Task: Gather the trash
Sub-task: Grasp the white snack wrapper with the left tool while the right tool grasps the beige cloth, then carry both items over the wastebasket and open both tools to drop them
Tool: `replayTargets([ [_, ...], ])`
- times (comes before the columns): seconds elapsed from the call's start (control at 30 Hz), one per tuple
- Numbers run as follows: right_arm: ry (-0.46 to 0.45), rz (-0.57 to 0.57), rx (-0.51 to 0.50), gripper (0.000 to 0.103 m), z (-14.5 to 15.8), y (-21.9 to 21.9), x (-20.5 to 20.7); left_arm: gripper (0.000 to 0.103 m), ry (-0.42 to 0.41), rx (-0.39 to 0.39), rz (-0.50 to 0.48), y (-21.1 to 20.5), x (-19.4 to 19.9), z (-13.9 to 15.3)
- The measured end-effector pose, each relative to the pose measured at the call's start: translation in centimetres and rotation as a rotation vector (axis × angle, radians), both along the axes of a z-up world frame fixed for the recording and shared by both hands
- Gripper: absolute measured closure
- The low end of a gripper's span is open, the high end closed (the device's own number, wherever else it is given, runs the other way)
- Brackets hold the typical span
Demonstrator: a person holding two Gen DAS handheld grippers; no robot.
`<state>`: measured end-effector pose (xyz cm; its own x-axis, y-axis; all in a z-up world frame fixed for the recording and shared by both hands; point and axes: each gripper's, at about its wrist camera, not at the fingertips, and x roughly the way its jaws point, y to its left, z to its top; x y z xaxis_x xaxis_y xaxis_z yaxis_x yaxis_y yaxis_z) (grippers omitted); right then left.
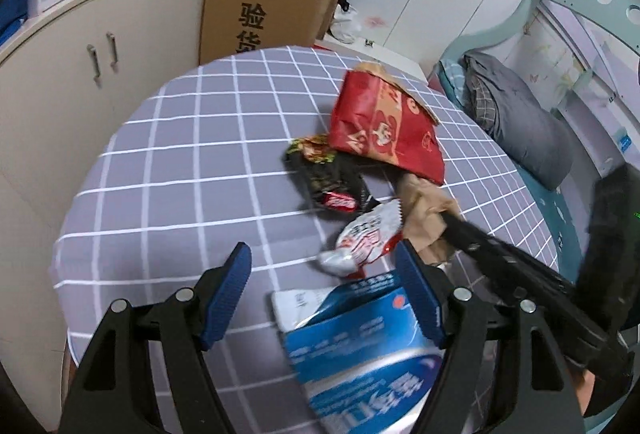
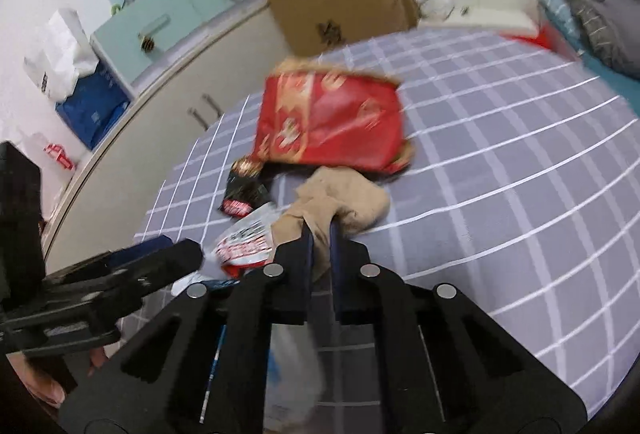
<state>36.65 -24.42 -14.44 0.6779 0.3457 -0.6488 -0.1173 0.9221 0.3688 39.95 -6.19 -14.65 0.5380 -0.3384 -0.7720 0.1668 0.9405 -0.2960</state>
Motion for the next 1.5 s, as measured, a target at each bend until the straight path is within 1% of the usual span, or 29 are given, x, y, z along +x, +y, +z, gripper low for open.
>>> replayTargets([
  [0.1,-0.045,-0.042,-0.011,0.095,0.5,-1.3,-0.7,0.03,0.004,0.004,-0.032,-1.3,0.6,-0.5],
  [0.23,-0.054,-0.043,-0.005,0.095,0.5,-1.9,-0.8,0.032,0.018,0.033,-0.061,-2.6,1.3,-1.2],
  [0.3,-0.056,-0.039,0.001,0.095,0.5,-2.0,-0.9,0.045,0.024,0.041,-0.079,-3.2,1.4,-1.5],
  [0.33,-0.06,-0.038,-0.002,0.095,0.6,-1.9,-0.9,0.048,0.021,0.05,-0.09,-3.5,1.4,-1.5],
  [0.37,-0.064,-0.035,-0.004,0.095,0.6,-1.9,-1.0,0.054,0.018,0.057,-0.096,-3.6,1.5,-1.4],
  [0.4,-0.07,-0.032,-0.002,0.095,0.8,-1.9,-1.1,0.065,0.022,0.06,-0.108,-3.7,1.5,-1.5],
  [0.43,-0.075,-0.032,-0.003,0.095,0.9,-1.8,-1.2,0.071,0.026,0.058,-0.116,-3.9,1.7,-1.6],
  [0.47,-0.082,-0.031,-0.005,0.095,1.1,-1.7,-1.3,0.073,0.025,0.056,-0.119,-3.9,1.7,-1.6],
  [0.5,-0.089,-0.031,-0.004,0.095,1.3,-1.6,-1.3,0.077,0.014,0.057,-0.121,-4.0,1.6,-1.5],
  [0.6,-0.116,-0.039,-0.02,0.095,2.1,-1.5,-1.8,0.083,-0.026,0.059,-0.135,-3.9,1.0,-1.0],
  [0.67,-0.138,-0.045,-0.026,0.095,3.0,-1.4,-2.3,0.085,-0.064,0.054,-0.13,-3.6,0.3,-0.3],
  [0.73,-0.159,-0.048,-0.035,0.095,3.8,-1.0,-2.7,0.085,-0.084,0.035,-0.116,-3.1,-0.3,0.3],
  [0.8,-0.175,-0.044,-0.04,0.095,4.6,-0.7,-3.2,0.085,-0.108,0.034,-0.092,-2.5,-0.9,1.1],
  [1.0,-0.218,0.01,-0.048,0.095,7.1,2.5,-4.7,0.085,-0.174,-0.003,-0.047,0.8,-3.8,3.8],
  [1.13,-0.224,0.077,-0.049,0.095,8.1,5.7,-5.6,0.085,-0.197,-0.01,-0.003,4.0,-5.9,4.6],
  [1.23,-0.221,0.141,-0.051,0.095,8.6,9.0,-6.3,0.085,-0.207,-0.02,0.046,7.6,-7.8,4.9],
  [1.3,-0.211,0.204,-0.047,0.095,8.6,11.8,-6.8,0.085,-0.206,-0.028,0.084,10.3,-9.1,4.9],
  [1.47,-0.187,0.332,-0.058,0.095,7.7,18.9,-8.1,0.085,-0.201,0.0,0.204,17.2,-12.2,3.8],
  [1.5,-0.176,0.361,-0.06,0.095,7.3,20.6,-8.3,0.085,-0.193,0.011,0.24,19.1,-13.0,3.2],
])
